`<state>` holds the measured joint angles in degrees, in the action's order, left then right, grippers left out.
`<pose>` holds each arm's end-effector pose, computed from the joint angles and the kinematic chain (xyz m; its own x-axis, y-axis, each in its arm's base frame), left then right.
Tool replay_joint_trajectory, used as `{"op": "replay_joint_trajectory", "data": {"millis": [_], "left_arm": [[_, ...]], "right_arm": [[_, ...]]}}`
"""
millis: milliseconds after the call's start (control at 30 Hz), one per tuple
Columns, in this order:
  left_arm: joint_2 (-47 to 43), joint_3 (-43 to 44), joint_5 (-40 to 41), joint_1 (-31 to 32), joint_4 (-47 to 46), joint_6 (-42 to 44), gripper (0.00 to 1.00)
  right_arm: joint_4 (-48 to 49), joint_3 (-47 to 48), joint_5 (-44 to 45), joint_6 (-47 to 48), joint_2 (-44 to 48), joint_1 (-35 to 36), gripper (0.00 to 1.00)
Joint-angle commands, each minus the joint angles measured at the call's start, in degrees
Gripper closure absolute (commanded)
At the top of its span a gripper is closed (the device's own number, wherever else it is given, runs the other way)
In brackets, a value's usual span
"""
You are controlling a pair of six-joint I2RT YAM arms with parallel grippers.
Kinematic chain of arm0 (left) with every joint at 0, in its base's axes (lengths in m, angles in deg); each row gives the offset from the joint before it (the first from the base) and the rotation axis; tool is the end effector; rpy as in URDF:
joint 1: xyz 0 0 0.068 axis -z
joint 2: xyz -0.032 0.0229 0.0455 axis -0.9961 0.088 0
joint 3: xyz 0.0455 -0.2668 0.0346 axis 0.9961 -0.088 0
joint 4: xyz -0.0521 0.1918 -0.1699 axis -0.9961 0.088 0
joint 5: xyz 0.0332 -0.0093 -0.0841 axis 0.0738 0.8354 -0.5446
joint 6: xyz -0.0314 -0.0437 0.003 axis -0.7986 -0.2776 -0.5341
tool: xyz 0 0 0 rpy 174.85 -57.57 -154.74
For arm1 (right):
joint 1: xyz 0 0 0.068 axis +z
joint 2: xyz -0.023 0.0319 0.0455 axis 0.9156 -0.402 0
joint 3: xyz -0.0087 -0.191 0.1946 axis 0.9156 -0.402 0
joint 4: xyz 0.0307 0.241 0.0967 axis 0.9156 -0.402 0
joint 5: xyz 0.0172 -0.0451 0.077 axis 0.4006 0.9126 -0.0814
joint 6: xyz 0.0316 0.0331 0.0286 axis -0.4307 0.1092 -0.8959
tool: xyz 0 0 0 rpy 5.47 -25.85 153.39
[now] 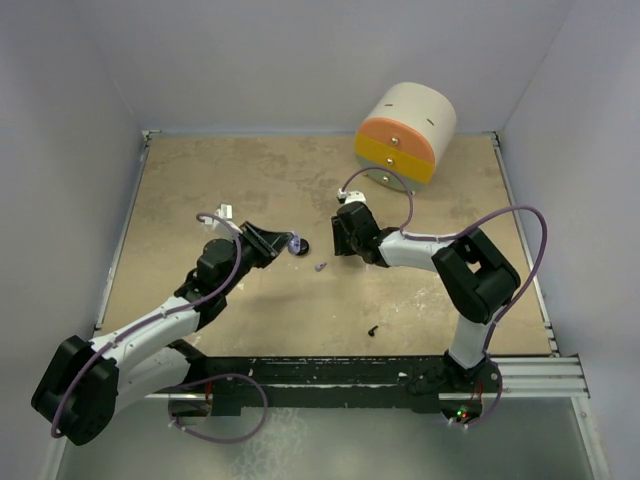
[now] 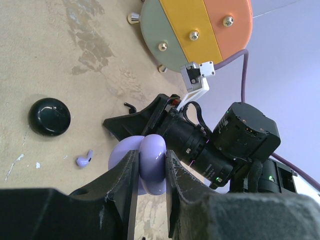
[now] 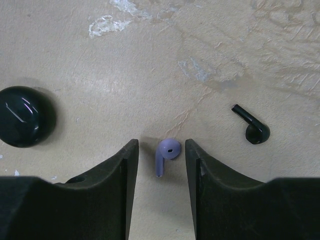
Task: Insert the wireless bluetooth earbuds into the charging case
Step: Pick up the earbud from the center of the board.
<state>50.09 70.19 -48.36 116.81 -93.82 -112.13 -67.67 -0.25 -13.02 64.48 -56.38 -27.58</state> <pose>0.1878 -0.1152 0.2237 -0.5077 -0.7551 -0.4148 0.0841 0.4357 -0.8961 0.2989 0.2293 0.1601 -0.6445 0.0101 -0.7645 -0.2221 0.9543 0.1999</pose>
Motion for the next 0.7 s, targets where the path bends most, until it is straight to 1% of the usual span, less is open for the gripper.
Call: {"op": "replay_joint_trajectory", "data": {"millis": [0,367,667], "left_arm": [[-0.89,-0.21,-0.59,-0.65,-2.9,-0.59,1.0],[-1.2,-0.45,-0.66,-0.77,-2.71,-0.68,1.0],[-2.02,-0.27,-0.76,-0.98,-1.99,-0.47,1.0]], "right_arm": [[-3.35,0.41,-0.07,-0.89,-1.41,0.23,0.56],[-2.91,-0.46,-2.65,-1.42,-1.5,0.26,0.59],[-2.69,-0.99,-3.13,-1.46,-1.59,0.21,0.62]]}}
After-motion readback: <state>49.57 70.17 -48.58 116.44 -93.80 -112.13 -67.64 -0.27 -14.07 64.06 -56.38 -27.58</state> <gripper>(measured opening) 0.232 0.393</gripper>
